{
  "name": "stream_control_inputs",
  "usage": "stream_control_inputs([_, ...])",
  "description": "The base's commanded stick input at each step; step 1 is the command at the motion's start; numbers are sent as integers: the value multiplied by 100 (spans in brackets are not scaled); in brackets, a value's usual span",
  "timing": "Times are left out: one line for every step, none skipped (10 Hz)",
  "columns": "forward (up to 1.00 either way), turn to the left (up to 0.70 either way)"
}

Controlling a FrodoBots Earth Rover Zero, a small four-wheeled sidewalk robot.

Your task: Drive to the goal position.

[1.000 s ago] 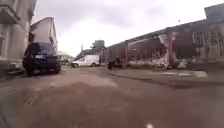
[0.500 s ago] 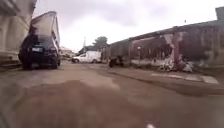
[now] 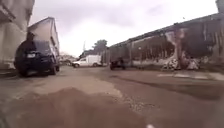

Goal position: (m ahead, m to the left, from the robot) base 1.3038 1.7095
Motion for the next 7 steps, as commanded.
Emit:
stream_control_inputs([85, 0])
stream_control_inputs([85, 0])
stream_control_inputs([85, 0])
stream_control_inputs([85, 0])
stream_control_inputs([85, 0])
stream_control_inputs([85, 0])
stream_control_inputs([85, 0])
